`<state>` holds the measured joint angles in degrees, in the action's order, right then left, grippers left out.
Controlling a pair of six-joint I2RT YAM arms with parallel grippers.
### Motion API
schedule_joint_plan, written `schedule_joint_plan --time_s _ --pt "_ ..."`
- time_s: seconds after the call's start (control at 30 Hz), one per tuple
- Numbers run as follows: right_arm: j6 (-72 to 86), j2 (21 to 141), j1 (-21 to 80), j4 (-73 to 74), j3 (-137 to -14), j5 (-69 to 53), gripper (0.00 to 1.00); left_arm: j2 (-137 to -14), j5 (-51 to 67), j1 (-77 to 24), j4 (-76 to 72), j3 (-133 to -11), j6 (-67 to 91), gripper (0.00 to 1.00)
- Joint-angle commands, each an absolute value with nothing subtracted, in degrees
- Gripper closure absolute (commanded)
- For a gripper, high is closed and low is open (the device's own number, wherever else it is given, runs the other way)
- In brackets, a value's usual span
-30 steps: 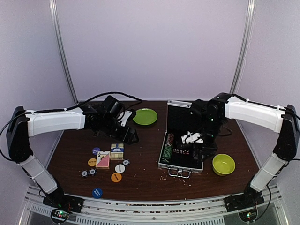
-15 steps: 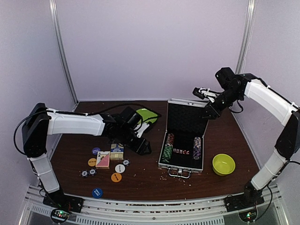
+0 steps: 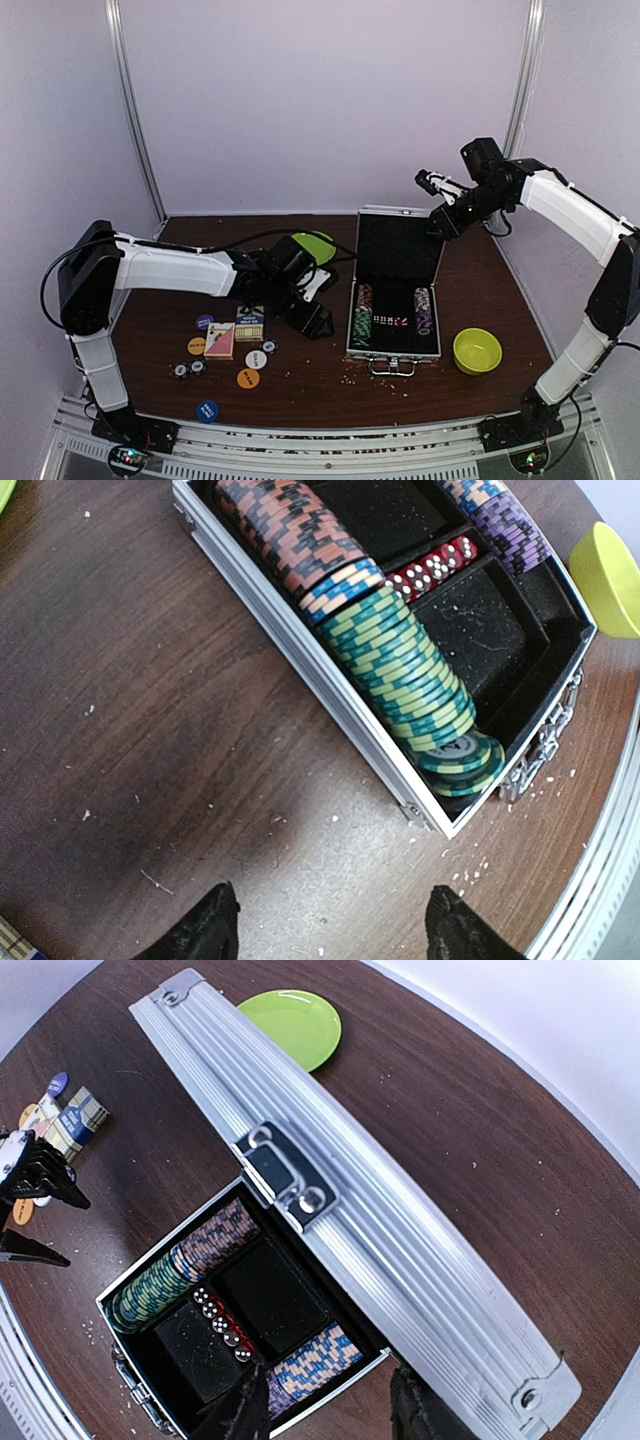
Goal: Pack up texas hold em set
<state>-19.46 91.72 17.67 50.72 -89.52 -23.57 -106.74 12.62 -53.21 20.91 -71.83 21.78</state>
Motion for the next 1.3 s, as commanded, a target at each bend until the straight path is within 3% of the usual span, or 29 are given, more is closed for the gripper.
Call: schedule_joint_plan --time_s 0.0,0.4,0.8,1.03,1.27 --pt "-18.2 89.5 17.0 48.8 -88.7 -24.4 0.57 -105.9 11.0 -53.3 18.5 -72.9 23.0 0.34" --pt "-21.8 79.1 17.0 58.0 -80.6 -31.9 0.53 -102.3 7.4 -53.3 19.1 -73.3 23.4 0.32" --pt "-24.4 74.9 17.0 57.0 -70.8 -32.0 0.53 -103.8 5.9 -53.4 19.4 -75.6 23.8 0.32" --pt "-29.9 73.3 17.0 56.3 -64.0 -22.5 0.53 -101.8 1.0 -53.3 24.8 -73.2 25.2 0.29" --pt "-40.2 79.0 17.0 53.3 -60.3 -12.0 0.69 -100.5 1.2 -52.7 22.3 -68.7 26.1 0.32"
